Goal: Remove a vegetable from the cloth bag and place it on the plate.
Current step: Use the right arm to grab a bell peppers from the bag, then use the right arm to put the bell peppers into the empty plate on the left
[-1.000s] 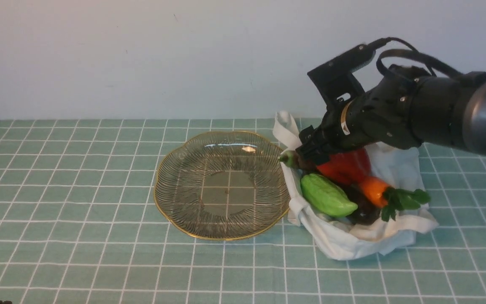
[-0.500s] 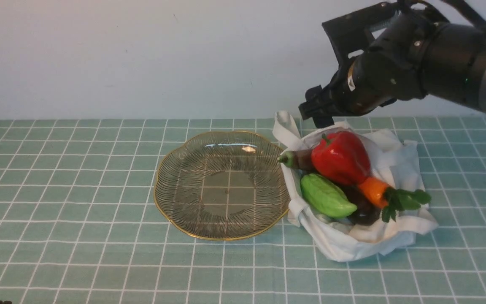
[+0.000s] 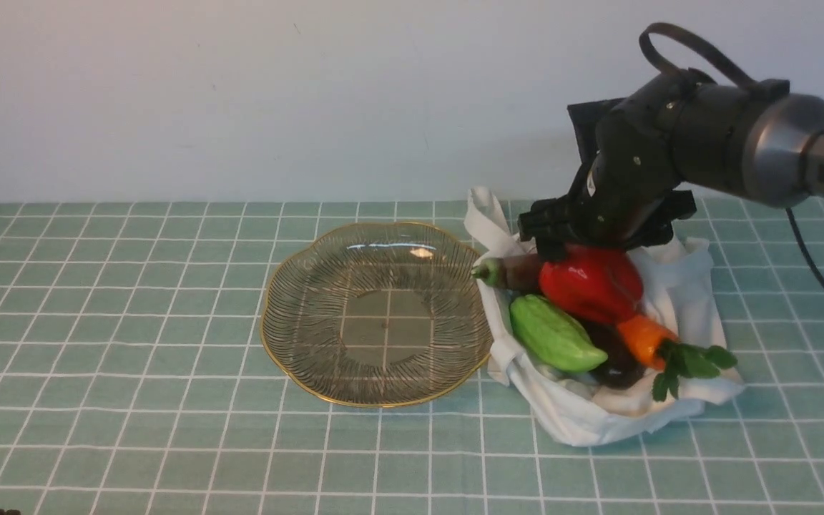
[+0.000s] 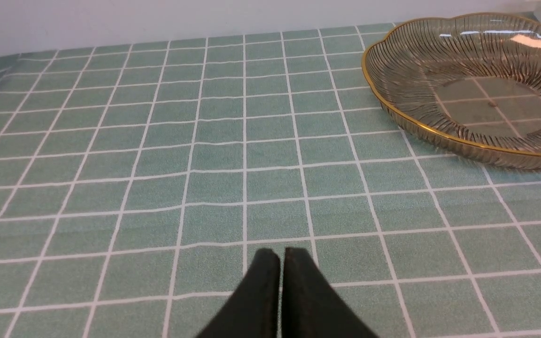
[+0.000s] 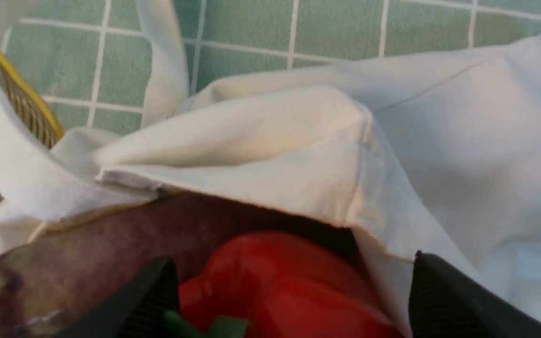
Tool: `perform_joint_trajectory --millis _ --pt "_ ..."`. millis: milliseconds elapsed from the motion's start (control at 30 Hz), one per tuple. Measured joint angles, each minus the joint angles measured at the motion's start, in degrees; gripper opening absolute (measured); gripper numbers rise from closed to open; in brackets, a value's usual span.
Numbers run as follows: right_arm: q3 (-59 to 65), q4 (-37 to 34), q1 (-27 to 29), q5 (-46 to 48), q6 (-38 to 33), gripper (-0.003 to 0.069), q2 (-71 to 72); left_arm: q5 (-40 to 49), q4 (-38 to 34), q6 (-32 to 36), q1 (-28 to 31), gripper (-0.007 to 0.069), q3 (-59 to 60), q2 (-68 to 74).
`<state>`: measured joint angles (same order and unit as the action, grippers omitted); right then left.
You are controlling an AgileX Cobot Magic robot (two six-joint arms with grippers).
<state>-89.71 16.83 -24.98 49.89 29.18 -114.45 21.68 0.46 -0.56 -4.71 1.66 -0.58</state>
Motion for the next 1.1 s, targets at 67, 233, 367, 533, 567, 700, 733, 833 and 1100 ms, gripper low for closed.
perform_joint_trajectory --millis 67,233,367,533,567,700,733,833,1100 --pt "-0.1 -1.1 0.0 0.4 -1.5 0.0580 0.0 0.0 0.0 0.0 0.0 -0.0004 0.0 0.0" --pt "-0.2 -3.1 0.0 0.8 -5.0 0.0475 0.2 0.0 0.0 0.0 0.0 -0.0004 0.0 0.0" --pt "-0.2 -3.4 0.0 1.5 -6.2 0.0460 1.0 0.0 0.0 0.0 0.0 -0.0004 0.0 0.0" --pt "-1.3 -3.7 0.0 3.9 -6.6 0.0460 3.2 0.0 0.0 0.0 0.0 -0.0004 0.0 0.0" --pt "-2.3 -3.7 0.0 4.4 -6.8 0.0460 4.2 0.0 0.0 0.0 0.0 -0.0004 0.0 0.0" --pt "-5.6 -4.6 0.0 4.9 -7.8 0.0460 6.6 0.0 0.0 0.0 0.0 -0.0004 0.0 0.0" --pt "-6.0 -5.0 0.0 4.9 -8.0 0.0460 6.7 0.0 0.0 0.0 0.0 -0.0004 0.0 0.0" --pt "-8.3 -10.4 -0.5 3.8 -10.4 0.0460 7.4 0.0 0.0 0.0 0.0 -0.0004 0.0 0.0" --pt "-8.7 -23.3 -9.0 -8.5 -22.3 0.0460 2.1 0.0 0.0 0.0 0.0 -0.0004 0.0 0.0"
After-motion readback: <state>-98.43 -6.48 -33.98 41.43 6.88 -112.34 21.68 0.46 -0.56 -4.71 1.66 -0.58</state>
